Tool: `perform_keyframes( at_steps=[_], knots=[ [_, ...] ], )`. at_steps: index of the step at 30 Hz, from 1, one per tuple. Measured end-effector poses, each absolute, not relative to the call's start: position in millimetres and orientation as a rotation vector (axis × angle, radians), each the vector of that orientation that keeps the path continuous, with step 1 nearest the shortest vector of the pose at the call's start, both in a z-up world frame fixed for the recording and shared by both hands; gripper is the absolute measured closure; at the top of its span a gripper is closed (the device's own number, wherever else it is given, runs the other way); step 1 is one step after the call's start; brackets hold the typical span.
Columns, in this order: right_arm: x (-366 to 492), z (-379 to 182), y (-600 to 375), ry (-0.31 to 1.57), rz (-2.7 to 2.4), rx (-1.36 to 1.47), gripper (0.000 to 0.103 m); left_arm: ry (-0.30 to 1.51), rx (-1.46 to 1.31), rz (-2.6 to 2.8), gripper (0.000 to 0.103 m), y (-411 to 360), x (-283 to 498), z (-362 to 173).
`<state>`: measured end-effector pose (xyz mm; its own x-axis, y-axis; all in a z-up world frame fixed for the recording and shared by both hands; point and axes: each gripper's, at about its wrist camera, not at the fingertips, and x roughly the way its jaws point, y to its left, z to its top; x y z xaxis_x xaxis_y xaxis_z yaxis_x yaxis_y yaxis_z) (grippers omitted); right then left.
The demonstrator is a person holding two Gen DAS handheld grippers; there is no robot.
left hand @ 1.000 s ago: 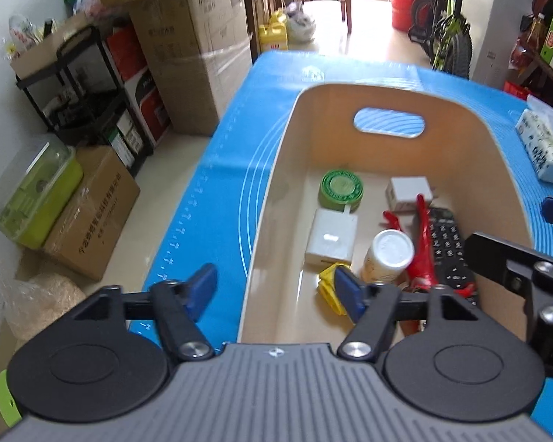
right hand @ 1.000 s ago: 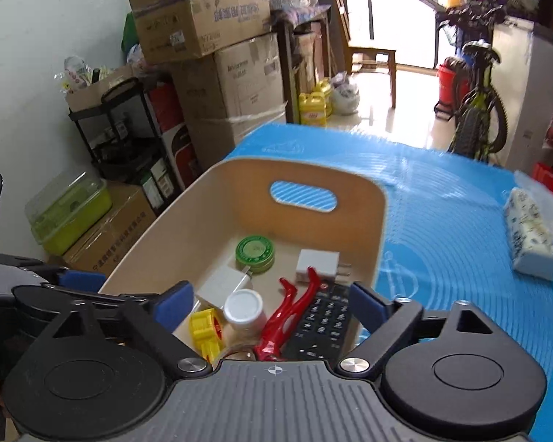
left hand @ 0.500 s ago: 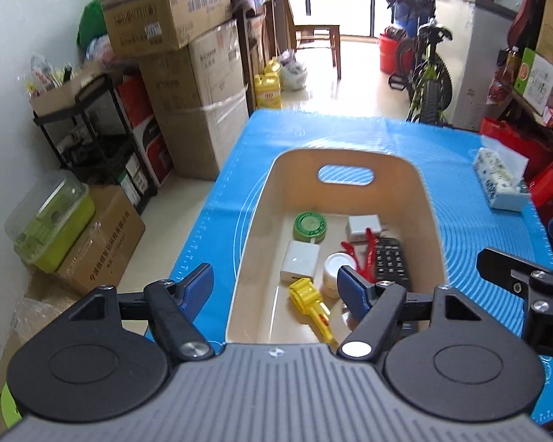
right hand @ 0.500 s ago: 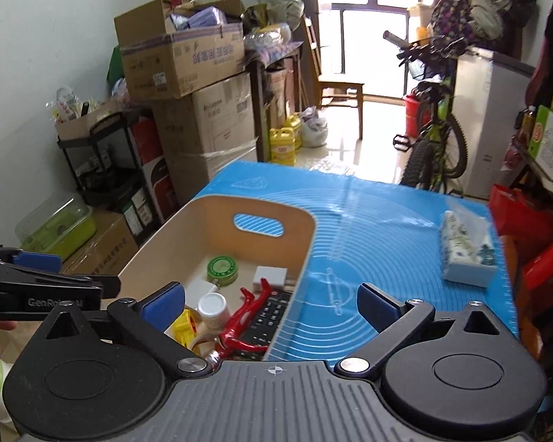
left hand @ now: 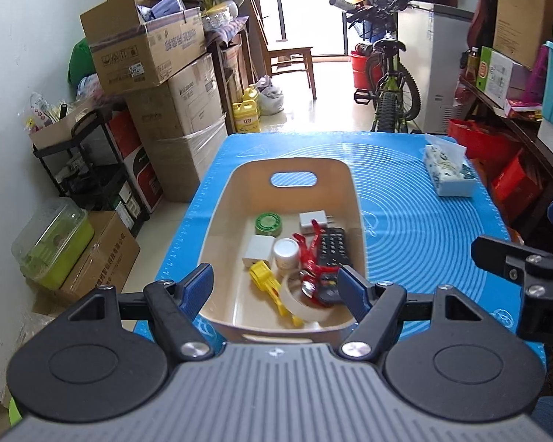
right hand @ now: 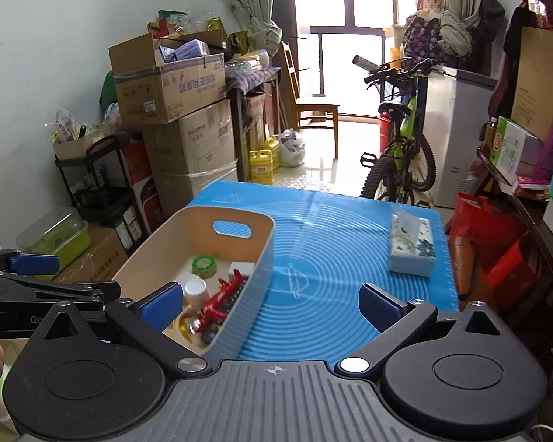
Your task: Organize rigid objects
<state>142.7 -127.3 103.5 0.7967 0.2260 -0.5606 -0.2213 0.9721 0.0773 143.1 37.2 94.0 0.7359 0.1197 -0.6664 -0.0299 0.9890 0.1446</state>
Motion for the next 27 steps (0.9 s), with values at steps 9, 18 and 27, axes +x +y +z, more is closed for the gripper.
perform_keyframes(
  at_steps=[9, 18, 27],
  knots=[
    [90.6, 94.7, -151.1, 0.598, 0.219, 0.013, 0.003, 0.692, 0.127, 0.079, 0.028, 14.4, 100.1, 93.0],
    [42.3, 74.0, -164.8, 0.575, 0.184, 0.008, 0.003, 0.638, 0.133, 0.054, 0.028, -1.7, 54.3, 71.1],
    [8.1, 50.2, -169.3, 0.544, 0.153, -0.013, 0.003, 0.609, 0.137, 0.023, 0.028, -8.1, 31.6, 49.3]
  ],
)
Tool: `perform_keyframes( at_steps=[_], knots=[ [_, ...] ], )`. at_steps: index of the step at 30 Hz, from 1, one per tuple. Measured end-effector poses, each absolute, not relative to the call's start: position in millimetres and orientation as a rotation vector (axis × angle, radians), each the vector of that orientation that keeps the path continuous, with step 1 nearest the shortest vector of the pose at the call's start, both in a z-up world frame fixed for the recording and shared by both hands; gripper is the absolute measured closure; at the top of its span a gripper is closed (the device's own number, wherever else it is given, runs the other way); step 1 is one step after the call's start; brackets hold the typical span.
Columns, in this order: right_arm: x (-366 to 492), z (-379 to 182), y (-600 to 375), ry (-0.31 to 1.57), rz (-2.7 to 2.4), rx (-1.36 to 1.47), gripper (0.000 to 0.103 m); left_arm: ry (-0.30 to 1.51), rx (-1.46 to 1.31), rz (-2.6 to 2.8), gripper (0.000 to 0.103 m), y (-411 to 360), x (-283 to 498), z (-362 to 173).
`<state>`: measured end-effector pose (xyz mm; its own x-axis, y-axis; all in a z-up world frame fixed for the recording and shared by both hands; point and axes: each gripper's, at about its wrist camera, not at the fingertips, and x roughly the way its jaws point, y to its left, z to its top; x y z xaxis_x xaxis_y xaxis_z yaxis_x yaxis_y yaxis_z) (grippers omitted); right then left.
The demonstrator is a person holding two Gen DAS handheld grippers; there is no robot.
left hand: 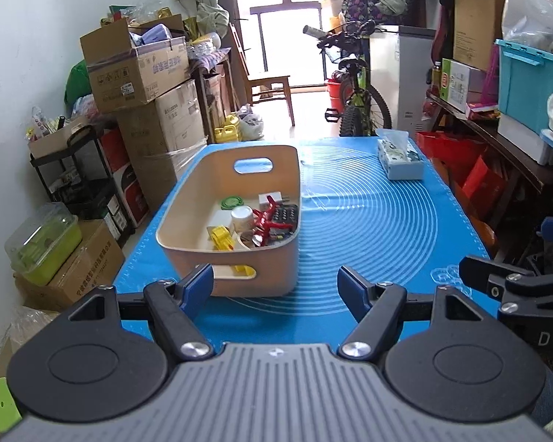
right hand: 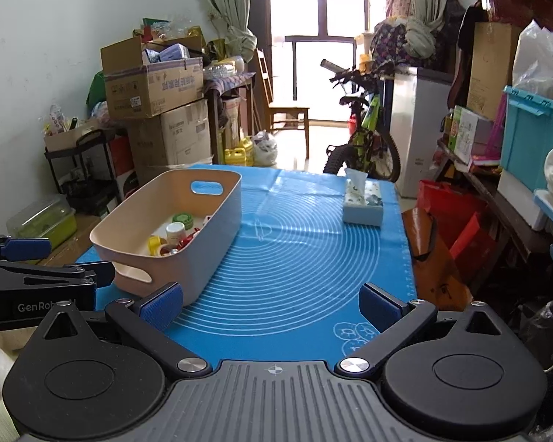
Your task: Organize rigid objects
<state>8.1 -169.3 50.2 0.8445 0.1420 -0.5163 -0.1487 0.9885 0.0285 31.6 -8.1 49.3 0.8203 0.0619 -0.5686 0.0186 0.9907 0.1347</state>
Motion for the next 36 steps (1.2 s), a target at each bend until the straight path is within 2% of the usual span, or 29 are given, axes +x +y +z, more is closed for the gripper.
perform_keyframes(
  at_steps=[10, 36],
  knots=[
    [-14.5, 23.6, -165.6, 0.539, 0.142, -0.004, 0.003, 0.609, 0.095, 0.032, 0.028, -1.7, 17.3, 17.3],
    [-25.2, 5.8, -165.4, 0.487, 0.119, -0.001, 0.003, 0.571, 0.105, 0.002, 0.028, -1.9, 7.5, -1.7]
  ],
)
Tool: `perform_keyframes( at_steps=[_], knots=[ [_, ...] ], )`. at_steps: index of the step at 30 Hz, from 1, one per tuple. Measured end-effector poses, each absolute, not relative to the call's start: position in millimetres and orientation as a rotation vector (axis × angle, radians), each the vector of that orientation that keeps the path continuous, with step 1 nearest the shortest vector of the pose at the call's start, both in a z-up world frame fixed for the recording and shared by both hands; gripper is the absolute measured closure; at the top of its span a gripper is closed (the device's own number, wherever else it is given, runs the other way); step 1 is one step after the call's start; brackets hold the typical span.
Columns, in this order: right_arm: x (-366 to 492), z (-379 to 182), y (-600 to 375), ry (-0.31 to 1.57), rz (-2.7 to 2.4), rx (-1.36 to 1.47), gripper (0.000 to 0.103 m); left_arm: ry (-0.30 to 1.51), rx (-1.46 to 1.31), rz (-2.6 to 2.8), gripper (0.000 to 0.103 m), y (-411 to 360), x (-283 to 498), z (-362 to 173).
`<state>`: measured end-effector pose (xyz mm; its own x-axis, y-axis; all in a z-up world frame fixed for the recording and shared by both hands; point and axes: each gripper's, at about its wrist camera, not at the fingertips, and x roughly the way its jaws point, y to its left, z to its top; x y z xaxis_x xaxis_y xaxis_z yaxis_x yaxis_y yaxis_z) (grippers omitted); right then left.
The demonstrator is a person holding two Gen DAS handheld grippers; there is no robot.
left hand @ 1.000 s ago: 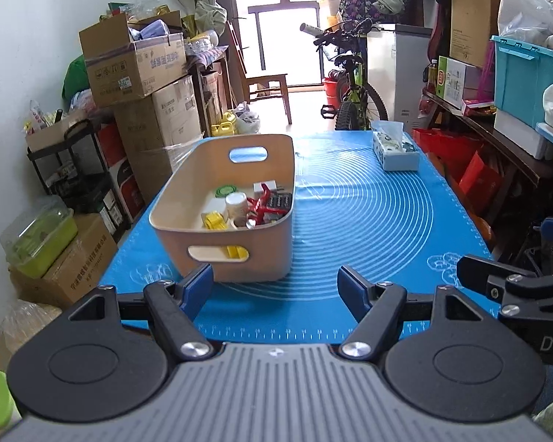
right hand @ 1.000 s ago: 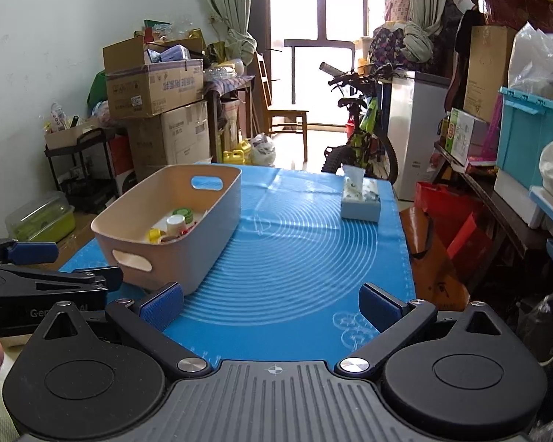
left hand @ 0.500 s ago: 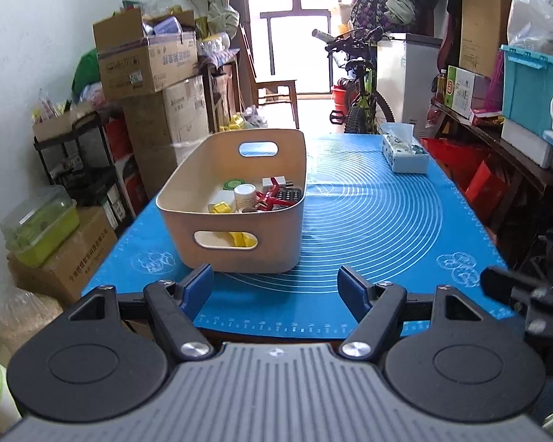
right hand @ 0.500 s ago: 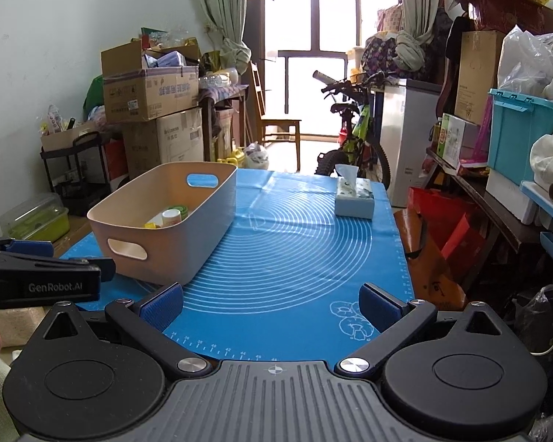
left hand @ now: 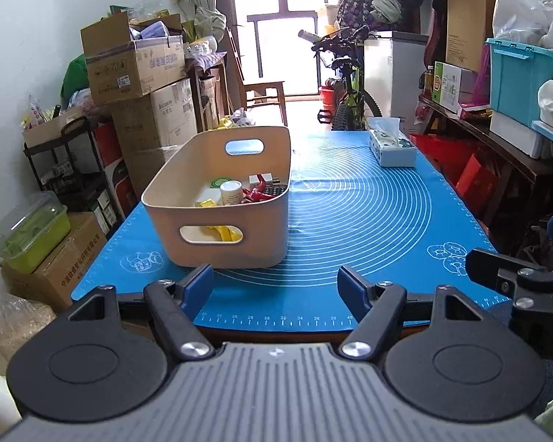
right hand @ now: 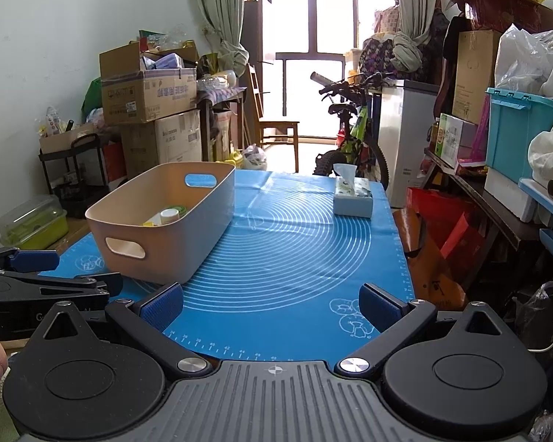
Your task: Organize rigid objects
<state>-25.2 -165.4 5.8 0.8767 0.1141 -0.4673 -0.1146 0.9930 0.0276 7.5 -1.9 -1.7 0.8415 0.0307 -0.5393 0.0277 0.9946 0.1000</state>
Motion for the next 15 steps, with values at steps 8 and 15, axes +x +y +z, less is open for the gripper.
perform_keyframes(
  at_steps=[8, 15],
  knots=[
    [-24.2, 4.7, -165.2, 0.490, 0.119, -0.004, 0.003, 0.574, 0.114, -0.002, 0.028, -4.2, 7.0, -3.3],
    [-24.2, 4.5, -165.0, 0.489, 0.119, -0.005, 0.003, 0.573, 0.112, -0.003, 0.028, -4.4, 6.8, -3.2]
  ],
)
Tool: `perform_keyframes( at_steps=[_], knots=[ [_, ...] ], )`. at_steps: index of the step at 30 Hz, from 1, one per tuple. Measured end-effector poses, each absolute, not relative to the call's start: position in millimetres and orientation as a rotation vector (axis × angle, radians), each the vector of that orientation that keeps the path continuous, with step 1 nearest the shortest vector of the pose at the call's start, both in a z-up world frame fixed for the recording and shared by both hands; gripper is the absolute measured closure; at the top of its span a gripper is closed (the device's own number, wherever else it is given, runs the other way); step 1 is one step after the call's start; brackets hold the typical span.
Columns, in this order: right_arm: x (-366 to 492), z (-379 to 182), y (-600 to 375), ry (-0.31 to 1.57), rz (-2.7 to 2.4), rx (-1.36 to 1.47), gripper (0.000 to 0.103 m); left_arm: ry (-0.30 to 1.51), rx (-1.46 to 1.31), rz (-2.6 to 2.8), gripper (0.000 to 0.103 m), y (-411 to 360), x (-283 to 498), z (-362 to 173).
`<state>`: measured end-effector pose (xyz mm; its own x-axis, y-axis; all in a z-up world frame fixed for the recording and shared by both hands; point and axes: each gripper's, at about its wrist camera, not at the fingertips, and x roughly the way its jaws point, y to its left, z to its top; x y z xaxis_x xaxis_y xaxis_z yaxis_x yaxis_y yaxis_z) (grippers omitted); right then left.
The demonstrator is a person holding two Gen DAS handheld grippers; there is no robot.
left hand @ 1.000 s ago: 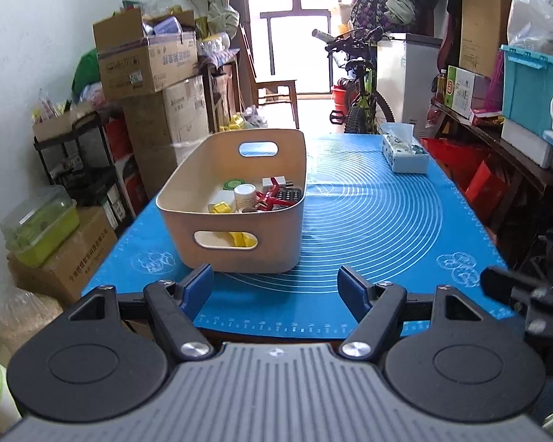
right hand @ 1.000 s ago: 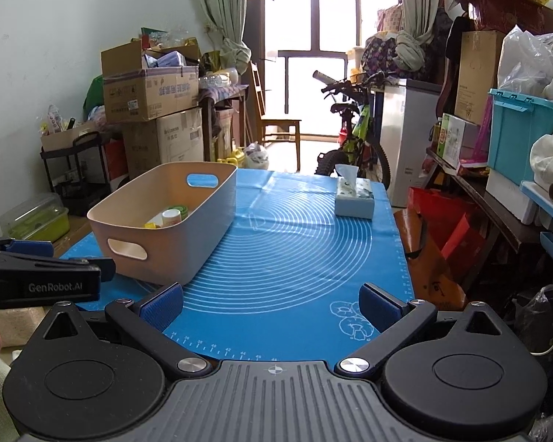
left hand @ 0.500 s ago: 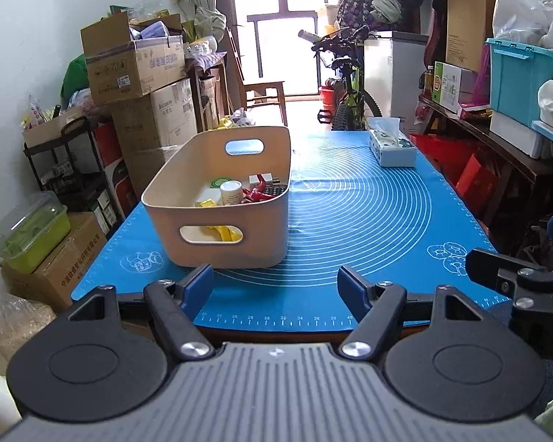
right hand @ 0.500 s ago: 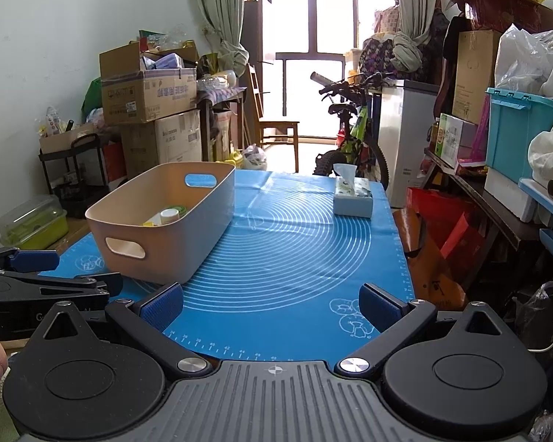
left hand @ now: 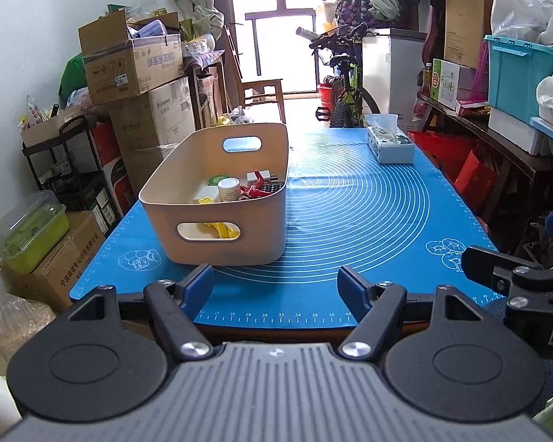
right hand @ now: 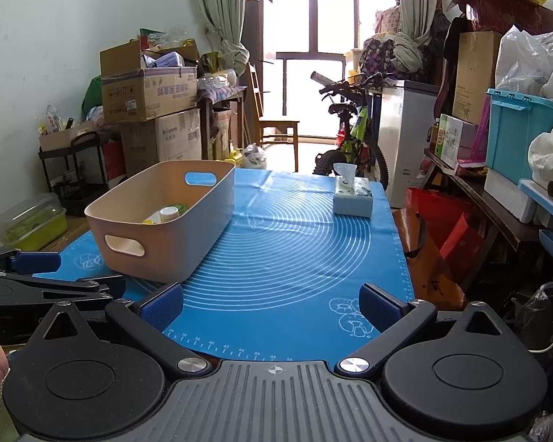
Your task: Organize rigid objects
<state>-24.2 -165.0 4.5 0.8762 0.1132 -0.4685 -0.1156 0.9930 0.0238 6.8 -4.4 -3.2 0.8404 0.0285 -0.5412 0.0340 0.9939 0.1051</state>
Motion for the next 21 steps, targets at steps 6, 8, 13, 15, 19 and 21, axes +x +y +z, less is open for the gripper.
perform_keyframes(
  at_steps=[6, 8, 13, 15, 19, 21],
  knots=[
    [-24.4, 4.3, -164.8, 0.488, 0.120, -0.005, 0.003, 0.572, 0.108, -0.005, 0.028, -3.9, 5.8, -3.3],
    [-24.6, 4.3, -164.5, 0.489, 0.119, -0.006, 0.003, 0.571, 0.110, -0.005, 0.028, -3.9, 5.7, -3.3],
    [-24.8, 4.3, -164.2, 0.488, 0.119, -0.006, 0.003, 0.567, 0.112, -0.006, 0.028, -3.5, 5.5, -2.6],
    [-24.8, 4.1, -164.1, 0.489, 0.119, -0.006, 0.003, 0.564, 0.112, -0.007, 0.028, -3.8, 5.1, -2.1],
    [-24.8, 3.9, -163.7, 0.488, 0.120, -0.008, 0.003, 0.568, 0.105, -0.006, 0.028, -3.5, 6.1, -1.9],
    [-25.1, 3.1, -165.0, 0.486, 0.122, -0.011, 0.003, 0.567, 0.105, -0.007, 0.028, -3.4, 6.3, -1.7]
  ],
)
